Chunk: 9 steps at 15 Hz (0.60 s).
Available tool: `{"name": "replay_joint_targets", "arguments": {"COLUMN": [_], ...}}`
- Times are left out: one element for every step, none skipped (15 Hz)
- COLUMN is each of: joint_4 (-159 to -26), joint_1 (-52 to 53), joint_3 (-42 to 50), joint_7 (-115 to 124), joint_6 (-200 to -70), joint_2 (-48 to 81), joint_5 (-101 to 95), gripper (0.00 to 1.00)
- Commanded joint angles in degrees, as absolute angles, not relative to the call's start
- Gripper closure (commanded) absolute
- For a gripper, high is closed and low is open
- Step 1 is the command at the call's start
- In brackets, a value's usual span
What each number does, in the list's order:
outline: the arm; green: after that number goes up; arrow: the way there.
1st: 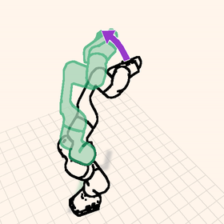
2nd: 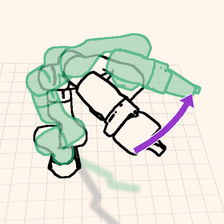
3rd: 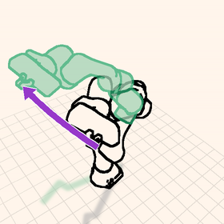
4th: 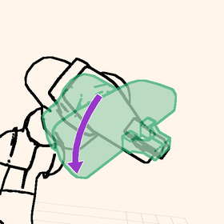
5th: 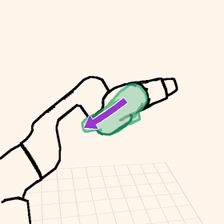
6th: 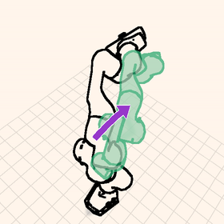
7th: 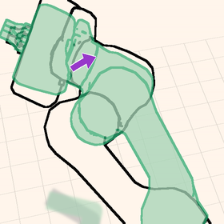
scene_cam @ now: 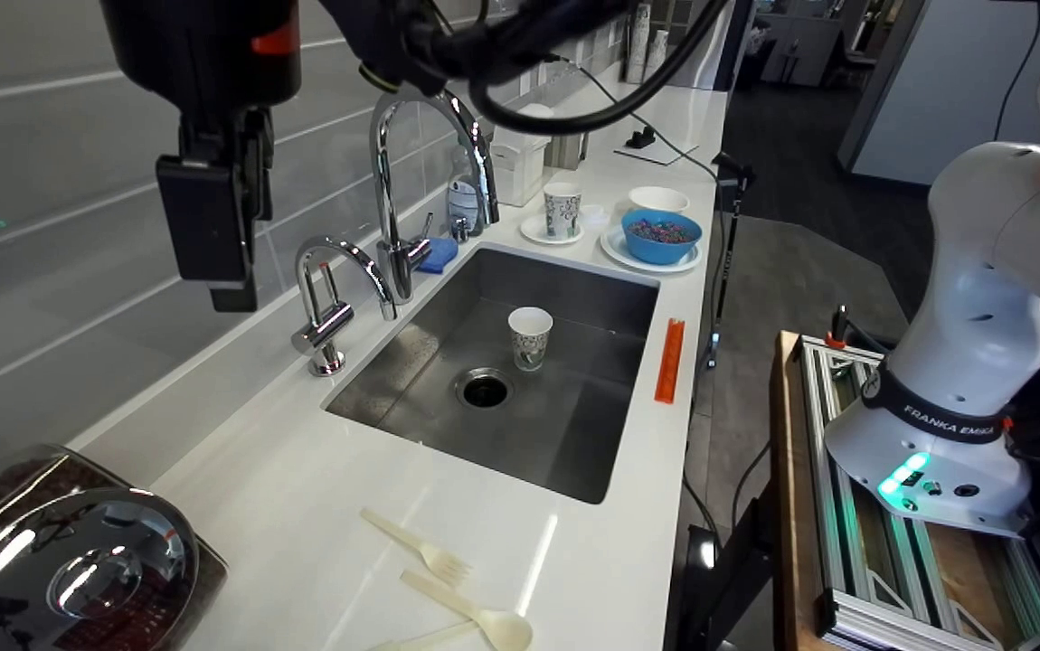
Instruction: Move the fork to the right
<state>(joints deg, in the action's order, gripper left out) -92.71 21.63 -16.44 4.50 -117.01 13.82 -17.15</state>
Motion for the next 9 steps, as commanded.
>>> {"name": "replay_joint_targets", "arguments": {"joint_4": [-92.33,-92.59,-93.51,-95.02,-96.43,-97.47,-99.11,-100.59,-102.09], "joint_1": [22.01,21.59,20.98,20.31,19.96,19.87,19.71,19.58,19.40], "joint_3": [-16.09,-15.85,-15.81,-15.73,-15.61,-15.31,-15.05,-14.78,-14.64], "joint_7": [4.47,5.14,4.92,5.24,5.78,6.50,7.40,8.24,8.56], "joint_6": [-116.76,-117.09,-118.83,-120.07,-121.41,-121.87,-123.89,-125.46,-127.37], "joint_2": [13.98,14.41,14.87,15.45,15.64,16.02,16.13,16.33,16.45], "joint_5": [-17.06,-16.18,-14.70,-12.42,-10.74,-9.90,-9.14,-8.59,-7.79], "gripper": [0.00,0.00,0.00,0.00,0.00,0.00,0.00,0.00,0.00]}}
